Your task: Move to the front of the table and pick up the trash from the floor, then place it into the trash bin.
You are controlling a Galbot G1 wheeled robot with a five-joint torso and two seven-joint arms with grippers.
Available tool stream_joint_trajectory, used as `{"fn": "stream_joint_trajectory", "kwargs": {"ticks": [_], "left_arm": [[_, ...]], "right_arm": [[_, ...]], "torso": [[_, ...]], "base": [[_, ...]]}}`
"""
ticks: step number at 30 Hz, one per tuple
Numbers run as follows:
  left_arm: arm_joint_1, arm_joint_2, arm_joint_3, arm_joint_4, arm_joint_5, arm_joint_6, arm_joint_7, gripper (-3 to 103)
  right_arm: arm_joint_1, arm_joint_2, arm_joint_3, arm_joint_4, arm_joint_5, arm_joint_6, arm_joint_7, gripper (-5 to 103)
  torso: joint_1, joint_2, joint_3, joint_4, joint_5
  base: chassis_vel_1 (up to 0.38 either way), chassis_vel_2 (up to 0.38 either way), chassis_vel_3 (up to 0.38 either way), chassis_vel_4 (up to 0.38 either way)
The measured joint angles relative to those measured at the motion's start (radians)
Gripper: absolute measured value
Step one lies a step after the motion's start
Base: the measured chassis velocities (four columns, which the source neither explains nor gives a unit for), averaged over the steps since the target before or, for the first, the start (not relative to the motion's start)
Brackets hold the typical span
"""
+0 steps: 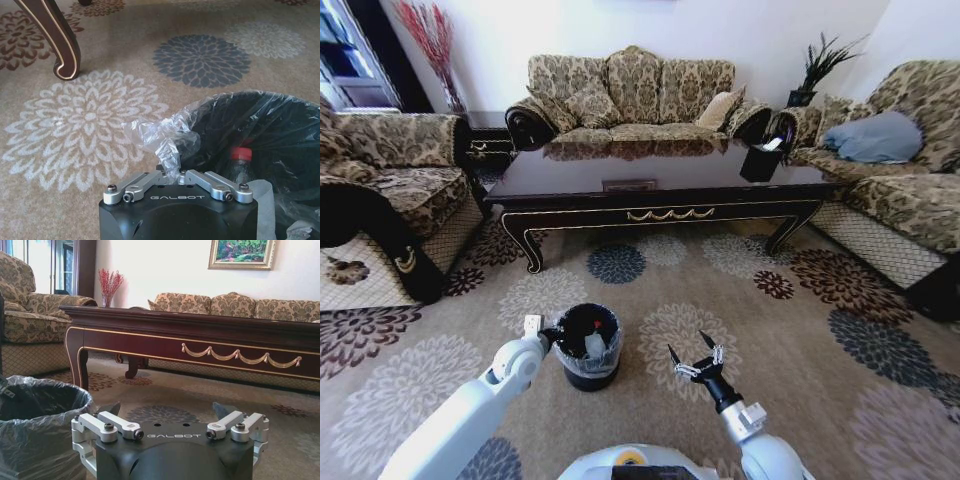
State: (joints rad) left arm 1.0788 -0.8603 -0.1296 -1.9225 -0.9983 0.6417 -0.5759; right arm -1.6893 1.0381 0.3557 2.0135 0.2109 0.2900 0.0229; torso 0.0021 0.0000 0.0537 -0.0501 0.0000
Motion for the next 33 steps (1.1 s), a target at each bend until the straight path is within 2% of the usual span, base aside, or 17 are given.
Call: {"fn": "stream_joint_trajectory", "kwargs": {"ticks": [1,5,7,8,10,11,13,14,17,18,19,22,24,28,29,33], "left_arm": [[0.001,-0.001,0.002,0.000,0.000,0.000,-0.002,0],[0.006,-0.001,0.007,-0.005,-0.001,0.000,-0.010,8],[0.013,-0.002,0.009,-0.006,0.002,0.001,-0.011,20],[0.013,-0.002,0.009,-0.006,0.002,0.001,-0.011,20],[0.022,-0.005,0.008,-0.009,0.007,0.003,-0.011,30],[0.026,-0.005,0.007,-0.015,0.008,0.003,-0.012,30],[0.032,-0.002,0.002,-0.028,0.009,0.004,-0.016,42],[0.032,-0.002,0.002,-0.028,0.009,0.004,-0.016,42],[0.055,0.014,-0.025,-0.063,0.010,0.009,-0.028,58],[0.055,0.014,-0.025,-0.063,0.010,0.009,-0.028,58],[0.068,0.017,-0.037,-0.075,0.015,0.011,-0.033,58],[0.137,0.014,-0.103,-0.119,0.033,0.012,-0.036,76],[0.162,0.012,-0.122,-0.133,0.036,0.012,-0.035,76],[0.296,0.000,-0.223,-0.213,0.082,0.002,-0.006,96],[0.296,0.000,-0.223,-0.213,0.082,0.002,-0.006,96],[0.421,-0.050,-0.340,-0.275,0.151,-0.027,0.053,100]], "right_arm": [[0.002,-0.001,0.000,-0.001,0.001,0.000,0.000,100],[0.010,0.002,-0.003,-0.011,0.004,0.000,0.001,100],[0.014,0.005,-0.005,-0.017,0.004,0.000,0.002,100],[0.014,0.005,-0.005,-0.017,0.004,0.000,0.002,100],[0.015,0.007,-0.006,-0.022,0.004,0.000,0.002,100],[0.015,0.007,-0.006,-0.024,0.004,0.000,0.002,100],[0.016,0.008,-0.006,-0.027,0.004,0.000,0.002,100],[0.016,0.008,-0.006,-0.027,0.004,0.000,0.002,100],[0.027,0.011,-0.008,-0.031,0.006,-0.001,0.003,100],[0.027,0.011,-0.008,-0.031,0.006,-0.001,0.003,100],[0.029,0.013,-0.008,-0.031,0.009,-0.002,0.005,100],[0.028,0.013,-0.005,-0.030,0.013,0.001,0.003,100],[0.028,0.013,-0.005,-0.031,0.013,0.003,0.002,100],[0.038,0.022,-0.005,-0.044,0.024,0.013,0.010,100],[0.038,0.022,-0.005,-0.044,0.024,0.013,0.010,100],[0.037,0.045,0.010,-0.049,0.017,0.033,0.012,100]], "torso": [[0.000,0.000,0.000,0.0000,0.0000],[0.000,0.000,0.000,0.0002,0.0004],[0.000,0.000,0.000,0.0001,-0.0001],[0.000,0.000,0.000,0.0001,-0.0001],[0.000,0.000,0.000,0.0000,0.0000],[0.000,0.000,0.000,0.0000,-0.0001],[0.000,0.000,0.000,0.0000,0.0000],[0.000,0.000,0.000,0.0000,0.0000],[0.000,0.000,0.000,-0.0001,0.0001],[0.000,0.000,0.000,-0.0001,0.0001],[0.000,0.000,0.000,-0.0001,-0.0001],[0.000,0.000,0.000,-0.0001,0.0000],[0.000,0.000,0.000,-0.0001,-0.0001],[0.000,0.000,0.000,0.0002,0.0001],[0.000,0.000,0.000,0.0002,0.0001],[0.000,0.000,0.000,0.0000,0.0000]], "base": [[0.000,0.000,0.000,0.000],[0.000,0.000,0.000,0.000],[0.000,0.000,0.000,0.000],[0.000,0.000,0.000,0.000],[0.000,0.000,0.000,0.000],[0.000,0.000,0.000,0.000],[0.000,0.000,0.000,0.000],[0.000,0.000,0.000,0.000],[0.000,0.000,0.000,0.000],[0.000,0.000,0.000,0.000],[0.000,0.000,0.000,0.000],[0.000,0.000,0.000,0.000],[0.000,0.000,0.000,0.000],[0.000,0.000,0.000,0.000],[0.000,0.000,0.000,0.000],[0.000,0.000,0.000,0.000]]}}
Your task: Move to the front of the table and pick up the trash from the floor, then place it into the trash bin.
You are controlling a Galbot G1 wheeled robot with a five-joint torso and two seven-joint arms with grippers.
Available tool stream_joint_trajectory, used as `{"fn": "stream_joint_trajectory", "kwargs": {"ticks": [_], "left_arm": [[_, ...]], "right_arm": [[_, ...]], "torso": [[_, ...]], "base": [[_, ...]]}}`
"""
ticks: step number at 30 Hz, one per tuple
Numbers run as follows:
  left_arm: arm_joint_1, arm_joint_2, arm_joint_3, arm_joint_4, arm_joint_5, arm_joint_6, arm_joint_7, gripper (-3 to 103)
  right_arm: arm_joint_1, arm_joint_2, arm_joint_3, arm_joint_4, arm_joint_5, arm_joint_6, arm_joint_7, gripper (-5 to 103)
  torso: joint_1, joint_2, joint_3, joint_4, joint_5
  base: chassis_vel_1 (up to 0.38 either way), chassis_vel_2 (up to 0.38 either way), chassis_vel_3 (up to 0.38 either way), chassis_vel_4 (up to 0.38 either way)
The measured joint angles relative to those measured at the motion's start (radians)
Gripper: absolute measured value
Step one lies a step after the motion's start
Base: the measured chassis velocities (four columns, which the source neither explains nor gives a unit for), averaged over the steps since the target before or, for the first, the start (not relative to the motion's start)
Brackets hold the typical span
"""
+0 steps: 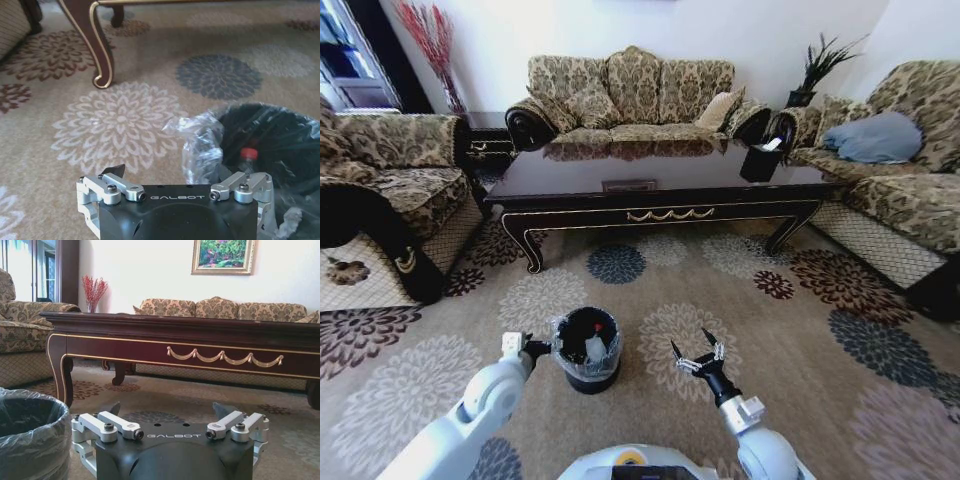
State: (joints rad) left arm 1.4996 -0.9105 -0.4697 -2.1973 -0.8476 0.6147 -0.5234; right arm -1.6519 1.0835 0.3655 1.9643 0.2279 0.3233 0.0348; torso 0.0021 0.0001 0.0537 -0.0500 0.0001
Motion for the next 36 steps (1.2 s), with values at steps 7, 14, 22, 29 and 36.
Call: {"fn": "stream_joint_trajectory", "kwargs": {"ticks": [7,14,22,29,36], "left_arm": [[0.106,-0.106,-0.106,-0.053,0.154,-0.167,0.118,100],[0.258,-0.191,-0.204,-0.066,0.315,-0.401,0.264,100],[0.416,-0.255,-0.291,-0.078,0.337,-0.614,0.407,100],[0.530,-0.260,-0.332,-0.039,0.317,-0.816,0.474,100],[0.550,-0.240,-0.293,-0.023,0.335,-0.853,0.477,100]], "right_arm": [[-0.029,0.044,0.037,0.007,-0.063,0.043,-0.001,100],[-0.073,0.133,0.087,0.031,-0.121,0.076,0.000,100],[-0.099,0.175,0.137,0.047,-0.140,0.102,0.000,100],[-0.136,0.225,0.160,0.046,-0.163,0.133,-0.001,100],[-0.149,0.254,0.174,0.059,-0.180,0.136,-0.002,100]], "torso": [[0.000,0.000,0.000,-0.0001,-0.0001],[0.000,0.000,0.000,0.0000,0.0000],[0.000,0.000,0.000,0.0000,-0.0001],[0.000,0.000,0.000,0.0000,0.0000],[0.000,0.000,0.000,-0.0003,-0.0003]], "base": [[0.000,0.000,0.000,0.000],[0.000,0.000,0.000,0.000],[0.000,0.000,0.000,0.000],[0.000,0.000,0.000,0.000],[0.000,0.000,0.000,0.000]]}}
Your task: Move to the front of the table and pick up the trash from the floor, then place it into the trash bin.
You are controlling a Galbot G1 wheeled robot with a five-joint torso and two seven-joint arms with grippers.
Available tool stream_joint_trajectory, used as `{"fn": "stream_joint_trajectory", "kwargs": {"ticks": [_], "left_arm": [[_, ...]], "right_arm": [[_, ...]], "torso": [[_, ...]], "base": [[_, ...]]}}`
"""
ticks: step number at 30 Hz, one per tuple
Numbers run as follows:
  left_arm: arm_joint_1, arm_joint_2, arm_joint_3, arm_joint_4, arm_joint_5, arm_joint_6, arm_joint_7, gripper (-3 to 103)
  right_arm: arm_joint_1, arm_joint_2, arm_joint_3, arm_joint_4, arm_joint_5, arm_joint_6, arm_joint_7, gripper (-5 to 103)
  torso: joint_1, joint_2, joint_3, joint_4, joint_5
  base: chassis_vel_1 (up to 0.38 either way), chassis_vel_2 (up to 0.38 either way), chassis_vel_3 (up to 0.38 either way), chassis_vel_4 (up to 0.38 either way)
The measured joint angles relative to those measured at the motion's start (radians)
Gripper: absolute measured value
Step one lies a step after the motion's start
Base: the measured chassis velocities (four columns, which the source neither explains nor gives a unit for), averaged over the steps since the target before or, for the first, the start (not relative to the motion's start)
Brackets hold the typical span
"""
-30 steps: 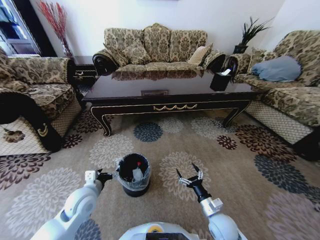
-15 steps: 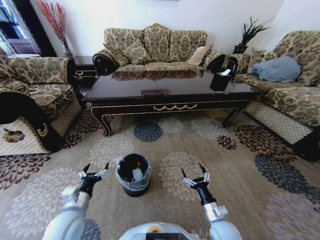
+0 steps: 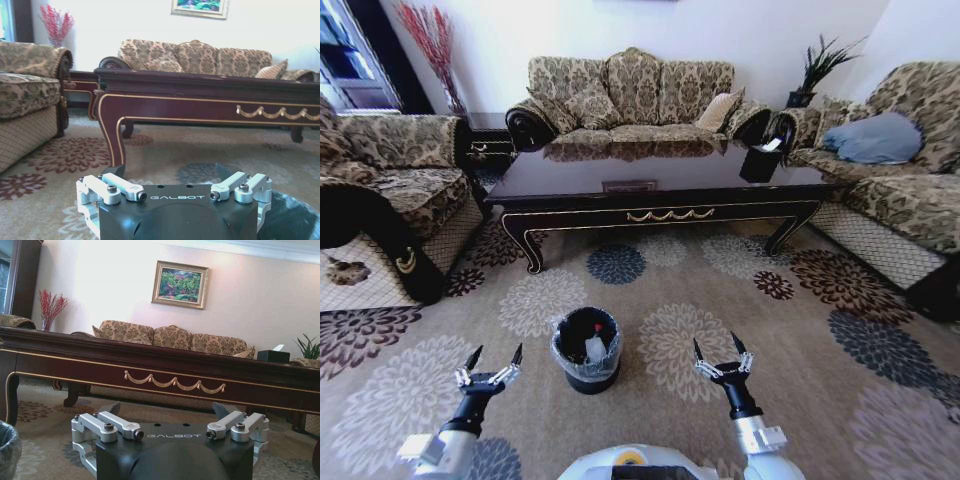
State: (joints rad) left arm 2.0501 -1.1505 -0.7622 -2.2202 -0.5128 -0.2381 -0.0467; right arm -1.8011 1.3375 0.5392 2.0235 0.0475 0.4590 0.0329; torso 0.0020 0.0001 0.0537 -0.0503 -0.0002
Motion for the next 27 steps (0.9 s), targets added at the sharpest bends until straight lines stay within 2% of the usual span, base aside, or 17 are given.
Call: {"fn": "stream_joint_trajectory", "kwargs": {"ticks": [27], "left_arm": [[-0.002,0.004,0.008,-0.001,0.005,0.009,-0.006,100]], "right_arm": [[0.002,0.001,-0.001,0.004,-0.004,-0.016,-0.001,100]], "torso": [[0.000,0.000,0.000,0.0003,0.0002]], "base": [[0.000,0.000,0.000,0.000]]}}
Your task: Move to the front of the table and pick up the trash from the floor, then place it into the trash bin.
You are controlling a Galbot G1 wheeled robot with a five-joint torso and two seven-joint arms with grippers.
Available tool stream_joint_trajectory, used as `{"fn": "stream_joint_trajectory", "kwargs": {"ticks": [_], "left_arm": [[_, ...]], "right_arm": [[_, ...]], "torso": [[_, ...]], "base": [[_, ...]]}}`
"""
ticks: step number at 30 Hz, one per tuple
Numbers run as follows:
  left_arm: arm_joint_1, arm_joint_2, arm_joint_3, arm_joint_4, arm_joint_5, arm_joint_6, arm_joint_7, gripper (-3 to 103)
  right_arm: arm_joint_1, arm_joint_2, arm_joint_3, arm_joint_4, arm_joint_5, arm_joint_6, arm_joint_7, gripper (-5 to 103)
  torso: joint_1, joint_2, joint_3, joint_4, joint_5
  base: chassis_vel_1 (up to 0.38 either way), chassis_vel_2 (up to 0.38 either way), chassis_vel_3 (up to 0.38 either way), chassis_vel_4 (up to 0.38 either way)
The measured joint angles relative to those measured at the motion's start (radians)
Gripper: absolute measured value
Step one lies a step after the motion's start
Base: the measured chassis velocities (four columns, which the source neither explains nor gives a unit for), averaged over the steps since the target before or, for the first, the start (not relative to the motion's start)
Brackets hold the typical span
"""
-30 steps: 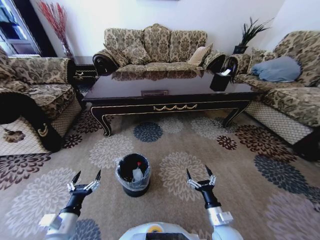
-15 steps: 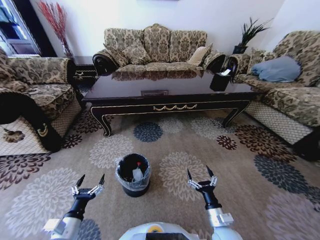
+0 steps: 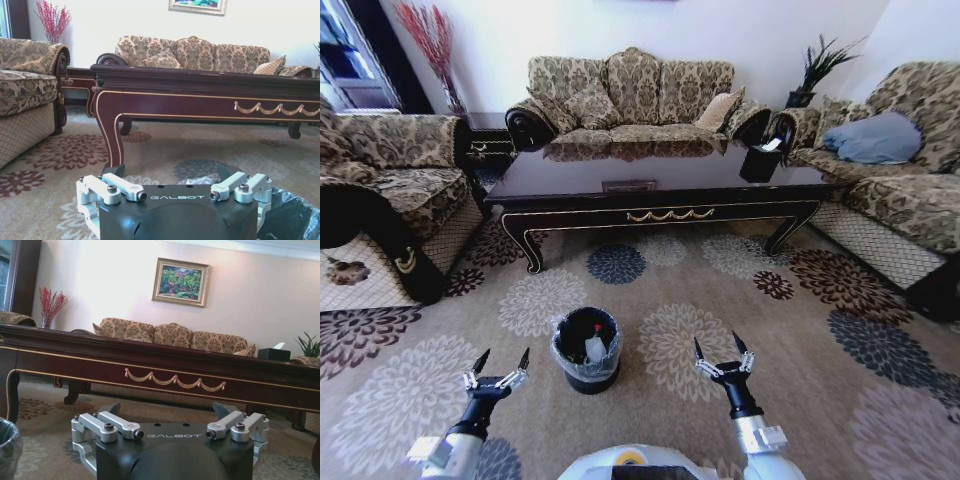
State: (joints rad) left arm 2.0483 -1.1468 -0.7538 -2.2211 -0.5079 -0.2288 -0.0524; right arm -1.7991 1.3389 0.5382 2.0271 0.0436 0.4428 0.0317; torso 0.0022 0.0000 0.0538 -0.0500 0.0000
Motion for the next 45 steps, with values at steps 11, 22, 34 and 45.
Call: {"fn": "stream_joint_trajectory", "kwargs": {"ticks": [11,22,34,45], "left_arm": [[0.000,0.000,0.000,0.000,-0.001,0.001,-0.001,100],[-0.001,0.000,0.000,0.000,-0.001,0.002,-0.001,100],[-0.001,0.000,0.000,0.000,-0.001,0.002,-0.002,100],[-0.001,0.000,0.000,0.000,-0.001,0.002,-0.002,100]], "right_arm": [[0.000,0.000,-0.001,0.000,0.000,-0.001,0.000,100],[0.000,-0.001,-0.001,0.000,0.001,-0.001,0.000,100],[0.000,-0.001,-0.001,0.000,0.001,-0.001,0.000,100],[0.000,-0.001,-0.001,0.000,0.001,-0.001,0.000,100]], "torso": [[0.000,0.000,0.000,0.0000,0.0000],[0.000,0.000,0.000,0.0000,0.0000],[0.000,0.000,0.000,-0.0001,0.0000],[0.000,0.000,0.000,0.0000,0.0000]], "base": [[0.047,-0.057,-0.051,0.050],[0.112,-0.111,-0.105,0.110],[0.098,-0.107,-0.104,0.100],[0.112,-0.110,-0.110,0.125]]}}
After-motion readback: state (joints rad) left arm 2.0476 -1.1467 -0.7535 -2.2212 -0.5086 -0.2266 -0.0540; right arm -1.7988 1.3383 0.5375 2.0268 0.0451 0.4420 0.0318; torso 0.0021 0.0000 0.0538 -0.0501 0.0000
